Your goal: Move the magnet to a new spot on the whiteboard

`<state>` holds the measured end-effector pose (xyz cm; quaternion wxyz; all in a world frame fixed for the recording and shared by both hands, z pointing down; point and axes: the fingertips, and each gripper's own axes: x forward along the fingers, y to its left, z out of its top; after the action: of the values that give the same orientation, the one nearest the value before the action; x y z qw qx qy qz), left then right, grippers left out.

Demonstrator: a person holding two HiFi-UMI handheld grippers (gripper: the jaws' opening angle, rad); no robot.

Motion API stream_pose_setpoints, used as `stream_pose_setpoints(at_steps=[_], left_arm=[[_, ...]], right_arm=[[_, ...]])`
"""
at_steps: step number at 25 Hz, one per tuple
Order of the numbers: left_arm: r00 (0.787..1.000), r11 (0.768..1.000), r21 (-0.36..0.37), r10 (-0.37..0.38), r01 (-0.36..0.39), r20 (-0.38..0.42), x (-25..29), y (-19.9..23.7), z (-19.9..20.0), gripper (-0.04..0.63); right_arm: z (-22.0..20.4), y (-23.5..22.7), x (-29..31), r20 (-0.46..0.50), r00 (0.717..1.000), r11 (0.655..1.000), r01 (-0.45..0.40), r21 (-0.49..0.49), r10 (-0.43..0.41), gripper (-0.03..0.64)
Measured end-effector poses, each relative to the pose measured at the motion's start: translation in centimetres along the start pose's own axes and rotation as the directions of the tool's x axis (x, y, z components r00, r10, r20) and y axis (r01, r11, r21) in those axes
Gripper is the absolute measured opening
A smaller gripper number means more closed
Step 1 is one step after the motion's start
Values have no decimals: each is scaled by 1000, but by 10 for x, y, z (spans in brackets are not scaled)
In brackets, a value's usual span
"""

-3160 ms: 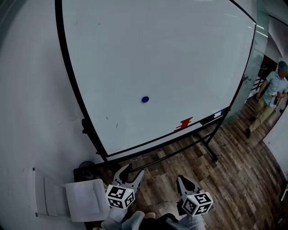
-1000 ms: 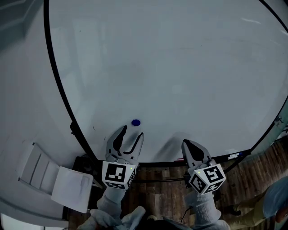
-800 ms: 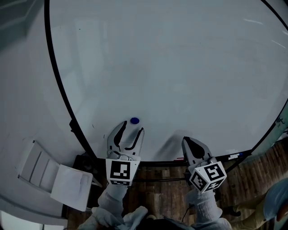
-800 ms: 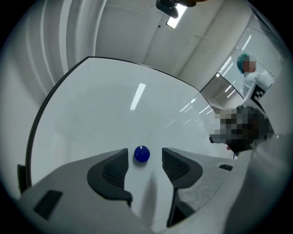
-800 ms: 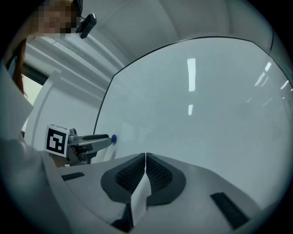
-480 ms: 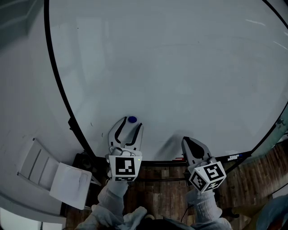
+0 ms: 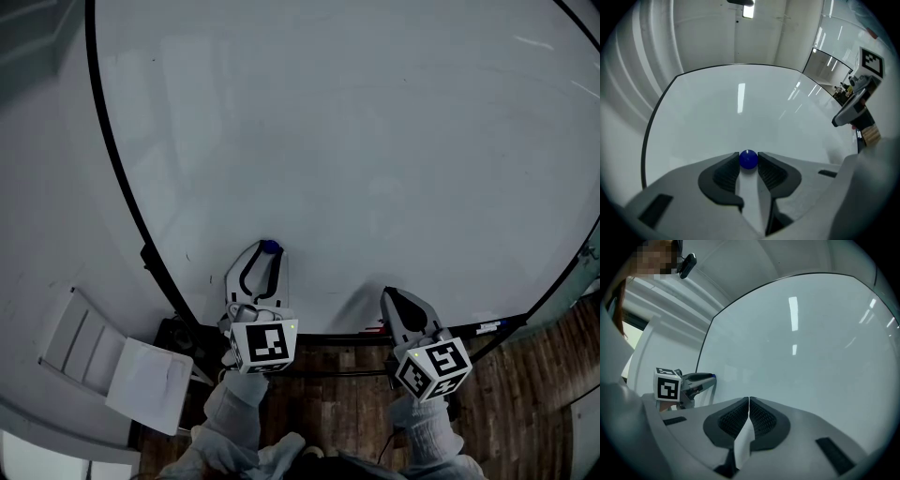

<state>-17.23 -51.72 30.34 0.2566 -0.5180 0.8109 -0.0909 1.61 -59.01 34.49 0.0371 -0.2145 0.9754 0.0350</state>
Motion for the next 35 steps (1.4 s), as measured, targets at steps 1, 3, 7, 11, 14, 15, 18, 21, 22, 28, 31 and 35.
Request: stream_pose_setpoints(at_steps=[1, 3, 7, 11, 14, 15, 18, 21, 22, 28, 31, 35], left_arm=[[1000, 1000, -2, -4, 4, -1, 0, 0, 0, 117], [1000, 1000, -8, -12, 12, -3, 0, 1, 0, 120], [1000, 1000, -19, -22, 22, -11, 0, 2, 0, 123], [999, 998, -37, -46, 45, -14, -2, 3, 3, 121], [997, 996, -45, -72, 73, 9, -10, 7, 13, 121], [996, 995, -49, -84, 84, 7, -13, 8, 13, 121], [992, 989, -73, -128, 127, -3, -24, 6, 9, 121], [987, 984, -82, -157, 155, -19, -37, 5, 1, 121], [986, 983, -87, -167, 165, -24, -41, 5, -2, 121], [971, 967, -109, -237, 231, -36, -63, -2, -14, 121], [962, 956, -123, -271, 265, -38, -70, -6, -19, 121], [949, 940, -151, -313, 305, -34, -78, -13, -27, 121]], right_arm=[[0, 0, 0, 0, 1000, 1000, -1, 1, 1, 29], [-2, 1, 1, -4, 1000, 1000, -4, 2, 4, 29], [-5, 2, 1, -11, 1000, 1000, -7, 7, 7, 30], [-8, 4, -3, -17, 1000, 1000, 15, 21, -15, 30], [-6, 10, -6, -15, 999, 999, 34, 26, -33, 29], [-5, 12, -8, -14, 999, 999, 43, 31, -42, 29], [-6, 19, -19, -20, 997, 996, 80, 41, -79, 30], [-8, 26, -28, -35, 993, 993, 112, 48, -110, 29], [-9, 29, -31, -39, 992, 991, 121, 50, -120, 29], [-14, 44, -46, -59, 984, 983, 174, 58, -171, 29], [-16, 53, -51, -72, 979, 979, 194, 60, -190, 29], [-22, 63, -61, -87, 971, 972, 227, 64, -221, 29]])
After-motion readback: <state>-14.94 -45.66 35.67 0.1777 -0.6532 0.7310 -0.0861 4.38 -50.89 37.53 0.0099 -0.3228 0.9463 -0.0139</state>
